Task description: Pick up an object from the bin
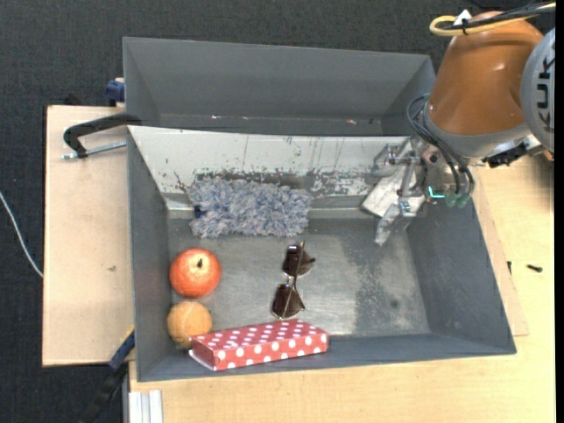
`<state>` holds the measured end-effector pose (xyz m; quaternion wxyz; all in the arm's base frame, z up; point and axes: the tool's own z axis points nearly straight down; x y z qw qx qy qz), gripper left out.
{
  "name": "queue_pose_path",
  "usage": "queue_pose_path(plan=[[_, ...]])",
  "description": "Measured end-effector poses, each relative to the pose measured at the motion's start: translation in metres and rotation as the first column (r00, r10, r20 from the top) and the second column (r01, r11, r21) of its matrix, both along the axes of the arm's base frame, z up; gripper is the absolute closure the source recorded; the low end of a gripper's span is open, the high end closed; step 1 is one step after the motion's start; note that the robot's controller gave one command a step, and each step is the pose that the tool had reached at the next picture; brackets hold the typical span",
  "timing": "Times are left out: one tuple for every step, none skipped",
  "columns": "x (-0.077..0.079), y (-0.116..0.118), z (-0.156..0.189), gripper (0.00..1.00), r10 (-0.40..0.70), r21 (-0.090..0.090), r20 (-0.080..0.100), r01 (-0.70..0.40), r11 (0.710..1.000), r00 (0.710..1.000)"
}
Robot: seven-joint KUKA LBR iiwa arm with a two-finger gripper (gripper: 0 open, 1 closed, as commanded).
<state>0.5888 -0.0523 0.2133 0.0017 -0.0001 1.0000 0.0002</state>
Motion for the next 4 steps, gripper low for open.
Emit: queue_pose_path(plan=[[-0.013, 0.04, -0.109, 1.0, 0.305, 0.0, 0.0, -0.305, 0.952, 0.952], [-0.015, 0.043, -0.117, 1.0, 0.323, 0.002, -0.004, -0.323, 0.946, 0.946], [-0.016, 0.048, -0.072, 1.0, 0.314, 0.002, -0.005, -0.314, 0.949, 0.949], [-0.015, 0.051, -0.01, 1.0, 0.314, 0.0, -0.001, -0.314, 0.949, 0.949]])
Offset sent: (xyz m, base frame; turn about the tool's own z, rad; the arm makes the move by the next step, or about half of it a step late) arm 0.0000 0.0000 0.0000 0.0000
